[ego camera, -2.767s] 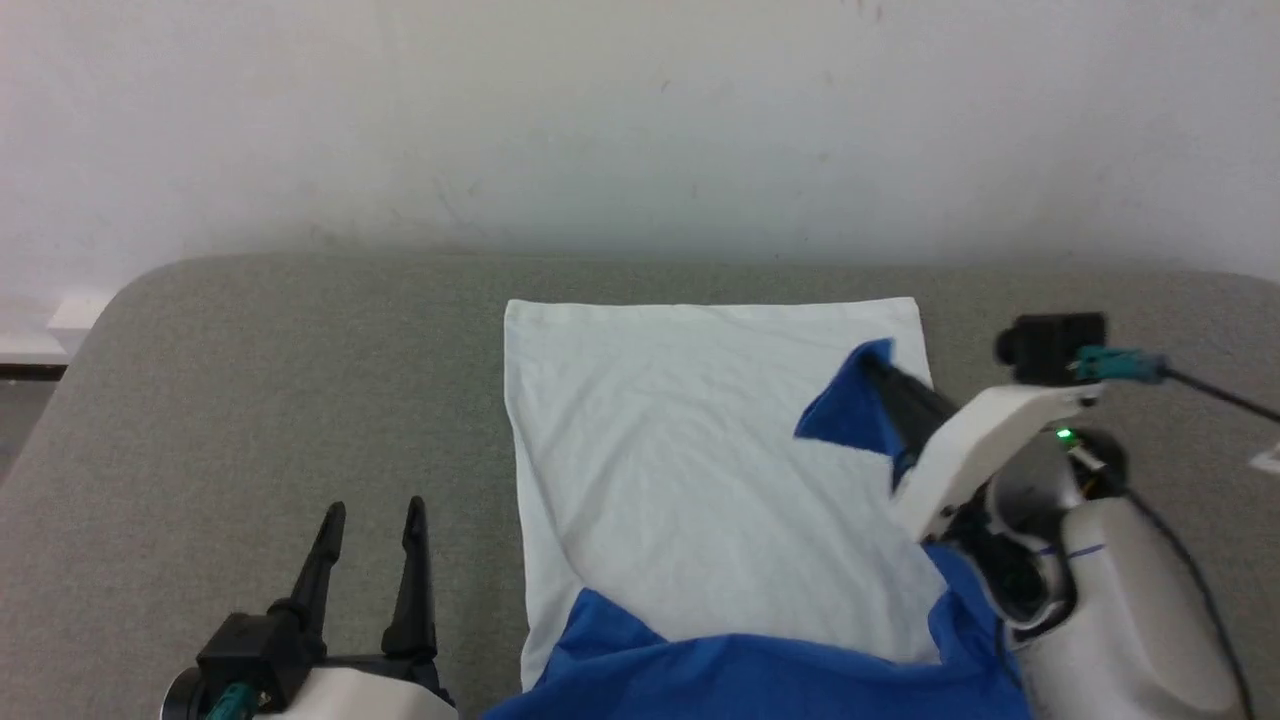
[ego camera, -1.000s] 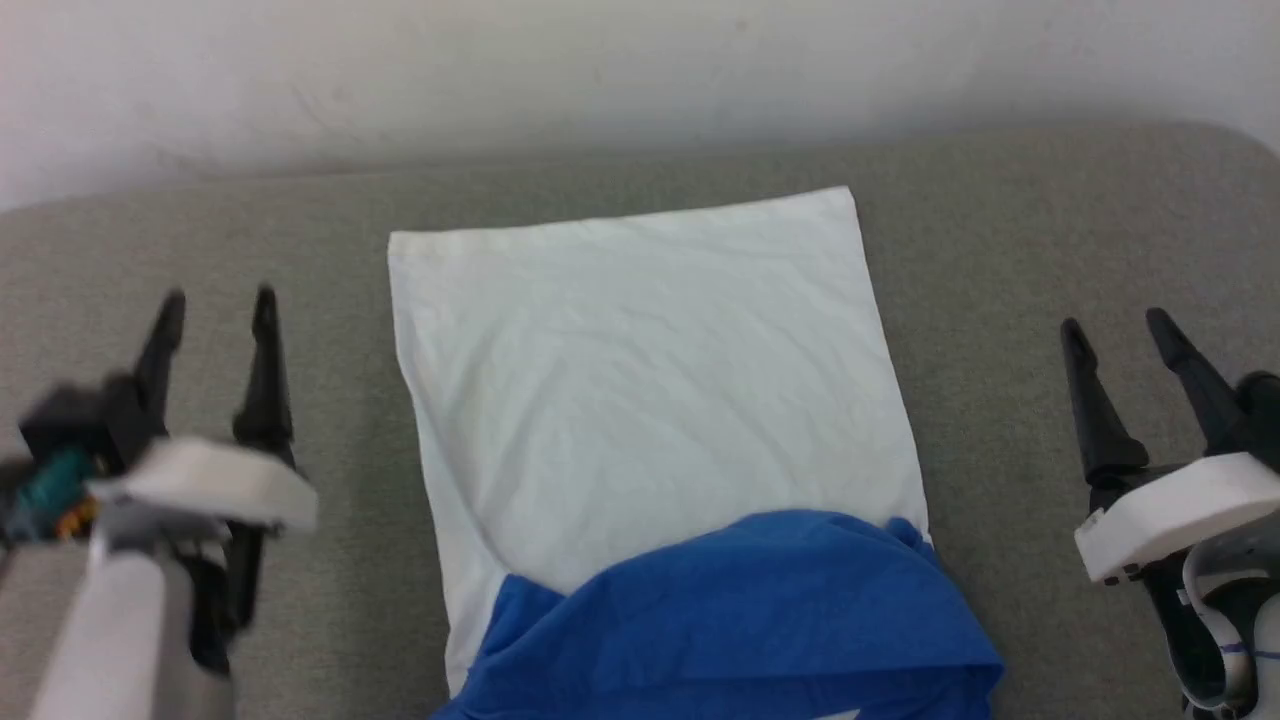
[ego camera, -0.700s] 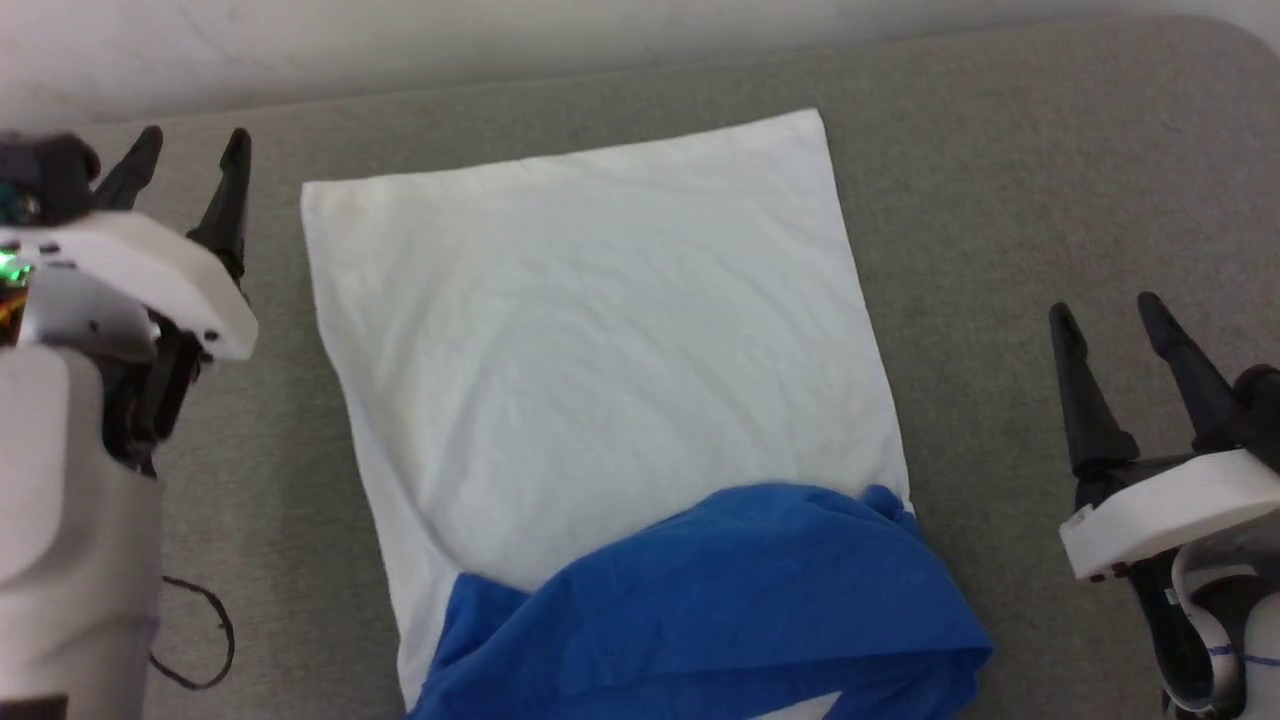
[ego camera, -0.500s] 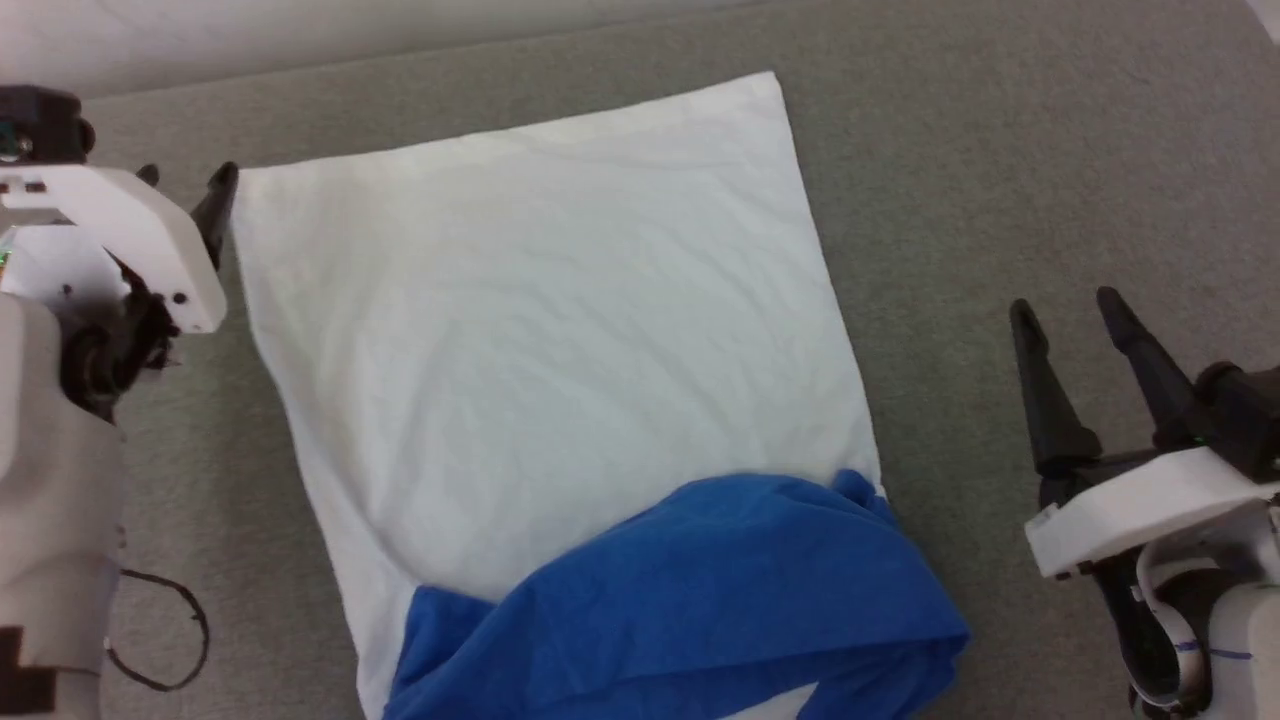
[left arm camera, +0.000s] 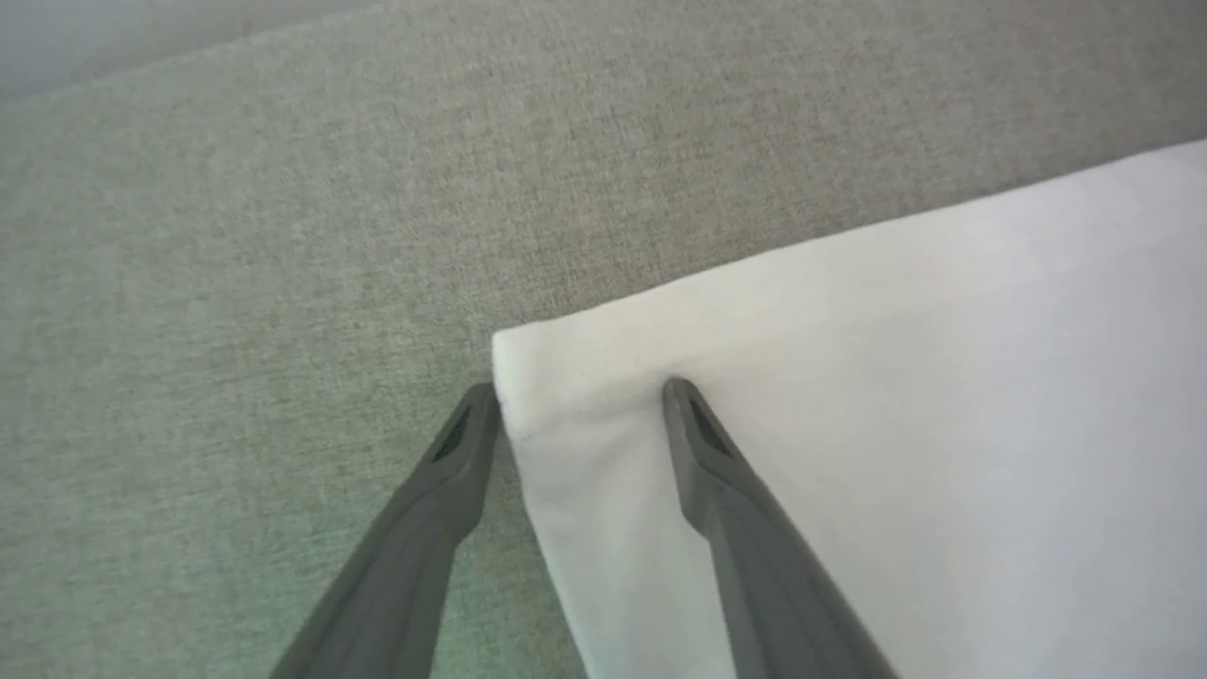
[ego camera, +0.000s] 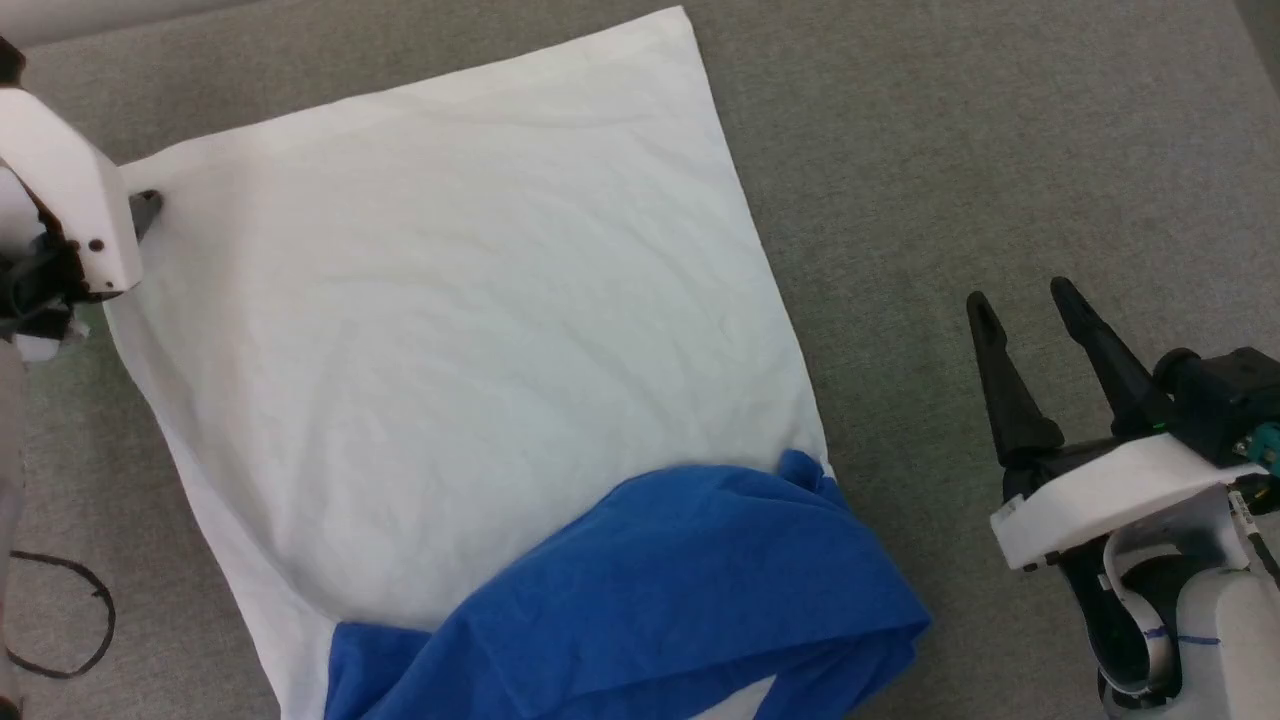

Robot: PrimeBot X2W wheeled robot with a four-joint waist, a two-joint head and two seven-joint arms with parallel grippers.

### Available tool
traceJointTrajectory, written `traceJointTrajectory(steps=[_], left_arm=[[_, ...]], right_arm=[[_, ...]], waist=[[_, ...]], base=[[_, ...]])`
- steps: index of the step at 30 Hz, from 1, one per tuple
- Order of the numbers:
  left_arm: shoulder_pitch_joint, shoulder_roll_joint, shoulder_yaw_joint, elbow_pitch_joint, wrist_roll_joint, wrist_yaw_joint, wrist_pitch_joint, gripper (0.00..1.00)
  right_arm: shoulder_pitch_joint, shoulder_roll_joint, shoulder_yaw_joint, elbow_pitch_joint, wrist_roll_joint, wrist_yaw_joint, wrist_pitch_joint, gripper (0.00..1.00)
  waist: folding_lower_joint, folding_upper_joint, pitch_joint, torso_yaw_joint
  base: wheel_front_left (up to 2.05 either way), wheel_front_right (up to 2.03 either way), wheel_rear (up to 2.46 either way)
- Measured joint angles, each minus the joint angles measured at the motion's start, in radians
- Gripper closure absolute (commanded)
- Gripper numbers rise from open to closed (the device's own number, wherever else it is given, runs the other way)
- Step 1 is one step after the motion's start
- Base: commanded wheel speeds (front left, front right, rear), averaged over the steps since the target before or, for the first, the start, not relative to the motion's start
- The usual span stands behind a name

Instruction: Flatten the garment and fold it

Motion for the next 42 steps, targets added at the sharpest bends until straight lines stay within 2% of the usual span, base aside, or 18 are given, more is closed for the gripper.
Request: traceJointTrajectory(steps=[1,2,3,4,7,11,16,22,30,33,37,38,39,40,41,42], left_arm=[[-0.01,0.005,-0.012,0.0,-0.011,0.0,0.032,0.56],[-0.018,0.008,-0.021,-0.001,-0.024,0.0,0.057,0.59],[-0.021,0.008,-0.03,-0.005,-0.035,0.0,0.072,0.82],[-0.021,0.005,-0.033,-0.005,-0.045,0.0,0.075,1.0],[-0.02,-0.002,-0.04,-0.003,-0.052,-0.001,0.058,1.0],[-0.006,-0.018,-0.049,-0.001,-0.038,0.002,-0.036,1.0],[-0.002,-0.068,-0.066,-0.004,-0.002,0.027,-0.199,1.0],[-0.041,-0.143,-0.074,-0.018,-0.007,0.025,-0.31,1.0],[-0.085,-0.196,-0.108,-0.078,-0.007,0.012,-0.39,1.0],[-0.095,-0.206,-0.122,-0.092,-0.007,0.009,-0.398,1.0],[-0.108,-0.211,-0.138,-0.104,-0.008,0.007,-0.408,1.0],[-0.108,-0.211,-0.142,-0.104,-0.01,0.007,-0.408,1.0],[-0.108,-0.211,-0.145,-0.105,-0.014,0.0,-0.411,1.0],[-0.109,-0.21,-0.148,-0.107,-0.018,0.0,-0.412,1.0],[-0.109,-0.209,-0.149,-0.108,-0.024,0.0,-0.412,1.0],[-0.109,-0.206,-0.151,-0.107,-0.027,0.0,-0.412,1.0]], right_arm=[[-0.002,0.0,0.001,-0.001,0.002,0.0,0.007,0.0],[-0.008,-0.001,0.002,-0.003,0.007,0.0,0.015,0.0],[-0.018,-0.002,0.006,-0.005,0.017,0.0,0.024,0.0],[-0.031,-0.007,0.012,-0.004,0.025,0.0,0.035,0.0],[-0.085,-0.024,0.027,0.012,0.056,0.0,0.069,0.0],[-0.221,-0.045,0.026,0.121,0.135,0.0,0.127,0.0],[-0.471,-0.082,0.031,0.362,0.212,0.0,0.2,0.0],[-0.754,-0.103,0.064,0.675,0.275,0.0,0.295,0.0],[-0.975,-0.121,0.146,0.973,0.27,0.0,0.331,0.0],[-1.026,-0.128,0.166,1.055,0.27,0.0,0.335,0.0],[-1.094,-0.146,0.227,1.121,0.275,0.0,0.404,0.0],[-1.111,-0.151,0.23,1.138,0.285,0.0,0.438,0.14],[-1.128,-0.156,0.233,1.15,0.299,0.0,0.47,0.5],[-1.142,-0.16,0.237,1.161,0.309,0.0,0.499,0.64],[-1.153,-0.163,0.242,1.169,0.317,0.0,0.524,1.0],[-1.159,-0.164,0.249,1.174,0.324,0.0,0.542,1.0]], waist=[[-0.0001,-0.0001,0.002,-0.004],[0.0,0.0,0.003,-0.006],[0.0001,0.0,0.002,-0.006],[0.0001,0.0,0.001,-0.006],[0.0001,0.0,-0.003,0.002],[0.0002,-0.0001,-0.008,0.022],[0.0004,-0.0001,-0.004,0.07],[0.0006,-0.0001,0.021,0.145],[0.0006,-0.0001,0.084,0.236],[0.0004,-0.0001,0.112,0.263],[0.0001,-0.0001,0.143,0.293],[0.0001,-0.0001,0.148,0.3],[0.0001,-0.0001,0.152,0.306],[0.0001,-0.0001,0.154,0.311],[0.0001,0.0,0.154,0.314],[0.0001,-0.0001,0.153,0.314]], base=[[0.0,0.0,0.0],[0.0,0.0,0.0],[0.0,0.0,0.0],[0.0,0.0,0.0],[0.0,0.0,0.0],[0.0,0.0,0.0],[0.0,0.0,0.0],[0.0,0.0,0.0],[0.0,0.0,0.0],[0.0,0.0,0.0],[0.0,0.0,0.0],[0.0,0.0,0.0],[0.0,0.0,0.0],[0.0,0.0,0.0],[0.0,0.0,0.0],[0.0,0.0,0.0]])
